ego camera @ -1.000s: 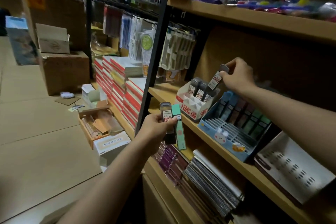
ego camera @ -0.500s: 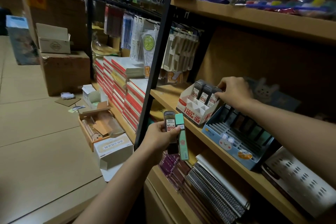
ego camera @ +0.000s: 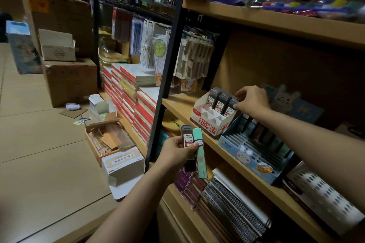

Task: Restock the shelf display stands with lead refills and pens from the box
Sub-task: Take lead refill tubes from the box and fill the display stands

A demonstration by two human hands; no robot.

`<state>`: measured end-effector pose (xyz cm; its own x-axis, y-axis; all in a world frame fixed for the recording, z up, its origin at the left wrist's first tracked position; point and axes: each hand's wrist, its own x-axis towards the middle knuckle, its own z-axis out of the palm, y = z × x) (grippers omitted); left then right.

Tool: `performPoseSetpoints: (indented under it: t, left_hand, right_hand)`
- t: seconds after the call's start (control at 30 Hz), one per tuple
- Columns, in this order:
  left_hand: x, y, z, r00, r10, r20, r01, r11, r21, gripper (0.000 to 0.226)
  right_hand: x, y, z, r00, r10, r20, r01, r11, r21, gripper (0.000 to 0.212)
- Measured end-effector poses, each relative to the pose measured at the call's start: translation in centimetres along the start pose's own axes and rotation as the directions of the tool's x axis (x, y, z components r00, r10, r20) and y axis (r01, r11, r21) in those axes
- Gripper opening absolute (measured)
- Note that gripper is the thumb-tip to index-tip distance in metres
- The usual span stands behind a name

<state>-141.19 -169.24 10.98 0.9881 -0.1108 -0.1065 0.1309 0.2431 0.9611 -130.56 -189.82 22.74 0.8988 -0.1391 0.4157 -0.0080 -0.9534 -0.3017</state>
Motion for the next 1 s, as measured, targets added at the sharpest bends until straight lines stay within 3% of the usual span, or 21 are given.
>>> performPoseSetpoints:
  t: [0.17,0.27,0.4,0.47,0.77,1.0]
  left_hand:
    - [0.1,-0.1,0.2,1.0,-0.008,0.002,0.008,1.0,0.004,0.01]
    - [0.1,0.1,0.4,1.0,0.013,-0.008,-0.013,1.0,0.003,0.02]
    - [-0.2,0.2,0.9,0.998,0.057,0.037,-0.058,0.998,0.031,0.022]
    - [-0.5,0.2,1.4,0.995,0.068,0.078,-0.073,0.995,0.066,0.023]
    - [-1.3,0.5,2.4,0.978,0.067,0.199,-0.084,0.993,0.08,0.033]
    - [-0.7,0.1,2.7,0.966,0.037,0.256,-0.046,0.999,0.026,0.023]
  right_hand:
    - [-0.9,0.0,-0.6,1.0,-0.027,-0.014,0.029,0.995,0.097,0.041]
    - [-3.6,0.0,-1.0,0.994,-0.068,-0.083,0.09,0.95,0.298,0.029]
    - [-10.2,0.1,-0.3,0.961,-0.169,0.217,0.033,0.854,0.518,0.021]
    - [-12.6,0.0,0.0,0.943,-0.177,0.282,-0.025,0.807,0.59,0.027]
    - [-14.1,-0.3,-1.0,0.942,-0.142,0.304,-0.06,0.82,0.569,0.036]
    - [-13.2,1.9,-3.3,0.979,-0.093,0.181,-0.035,0.801,0.598,0.029]
